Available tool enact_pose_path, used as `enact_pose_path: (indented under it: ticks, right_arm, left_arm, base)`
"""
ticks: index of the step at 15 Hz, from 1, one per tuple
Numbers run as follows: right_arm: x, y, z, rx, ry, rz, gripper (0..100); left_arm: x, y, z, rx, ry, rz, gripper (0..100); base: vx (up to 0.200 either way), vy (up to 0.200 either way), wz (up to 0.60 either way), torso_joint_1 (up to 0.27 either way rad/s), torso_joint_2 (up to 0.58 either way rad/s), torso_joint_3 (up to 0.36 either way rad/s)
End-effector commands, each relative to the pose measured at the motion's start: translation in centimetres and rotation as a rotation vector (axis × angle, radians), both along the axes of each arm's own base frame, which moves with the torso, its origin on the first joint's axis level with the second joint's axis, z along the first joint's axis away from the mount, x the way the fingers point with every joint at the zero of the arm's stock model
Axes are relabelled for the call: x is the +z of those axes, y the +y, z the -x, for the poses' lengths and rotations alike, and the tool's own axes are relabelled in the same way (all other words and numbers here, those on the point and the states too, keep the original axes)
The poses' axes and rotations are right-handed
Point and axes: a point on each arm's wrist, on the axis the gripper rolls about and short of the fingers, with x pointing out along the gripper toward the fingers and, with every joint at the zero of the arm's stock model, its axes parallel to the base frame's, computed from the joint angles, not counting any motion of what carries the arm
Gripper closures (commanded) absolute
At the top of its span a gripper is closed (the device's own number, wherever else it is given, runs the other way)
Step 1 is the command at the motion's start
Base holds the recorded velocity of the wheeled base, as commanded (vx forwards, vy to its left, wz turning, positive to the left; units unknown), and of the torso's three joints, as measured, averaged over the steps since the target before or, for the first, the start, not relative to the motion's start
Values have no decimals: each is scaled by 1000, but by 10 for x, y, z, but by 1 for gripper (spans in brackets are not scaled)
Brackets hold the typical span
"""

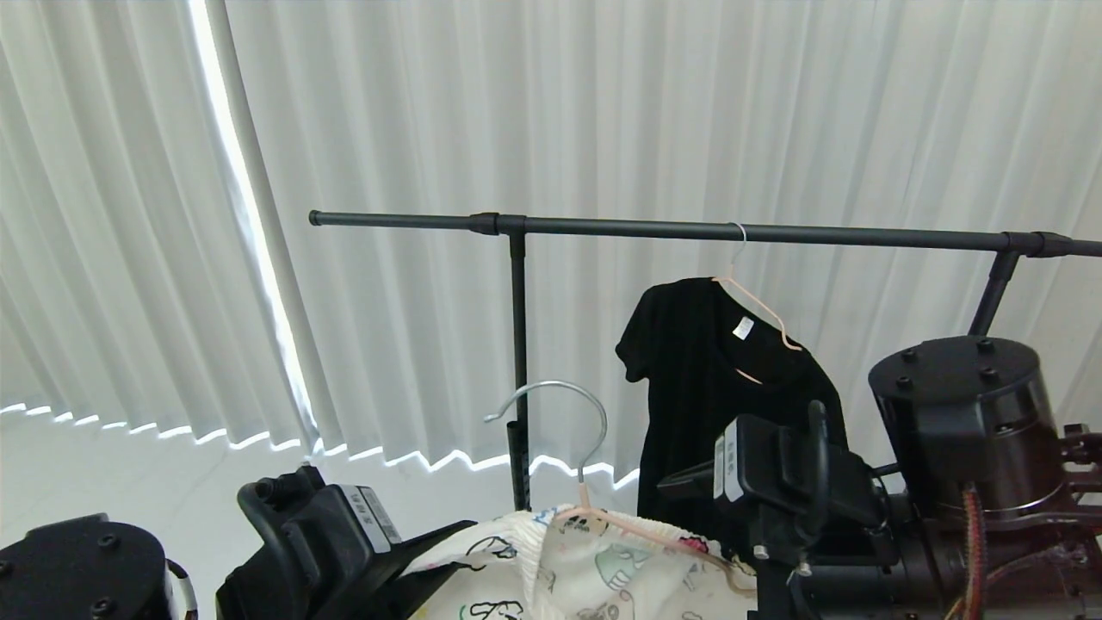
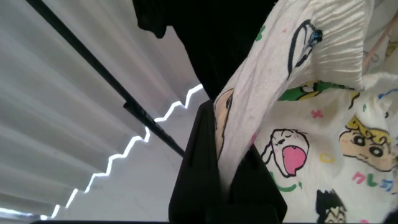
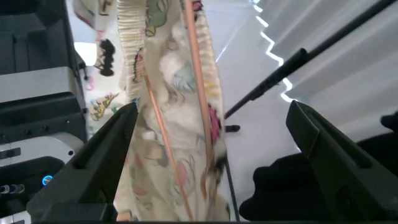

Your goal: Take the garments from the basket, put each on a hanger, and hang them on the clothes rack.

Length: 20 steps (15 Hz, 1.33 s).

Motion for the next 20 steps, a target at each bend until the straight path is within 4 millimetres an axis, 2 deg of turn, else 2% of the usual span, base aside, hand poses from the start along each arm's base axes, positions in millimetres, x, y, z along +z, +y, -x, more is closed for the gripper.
enact_pose_path:
  ticks: [1,7,8,18,19,20]
  right_arm:
    - [-10,7,-3,6,23,31,0]
    - [-13,2,-5,-14,48,63,0]
    - [-13,2,-6,-17,49,64,100]
    - [-11,-5,-14,-58,25,61,100]
    - [-10,-6,-14,-55,14,60,100]
    - [-9,-7,-15,-54,-2,61,100]
  left_arm:
    - [2,-2,2,-16,-12,10,100]
    - [4,-5,4,-53,-56,-20,100]
    - [5,-6,3,-53,-60,-15,100]
    - [5,-6,3,-52,-61,-17,100]
    - [5,-6,3,-50,-59,-18,0]
    - [5,-6,3,-51,-58,-16,0]
  base:
    - [0,0,0,0,0,0]
    - [0,0,0,0,0,0]
    - [0,0,0,0,0,0]
    - [0,0,0,0,0,0]
    - [0,0,0,0,0,0]
    - [0,0,0,0,0,0]
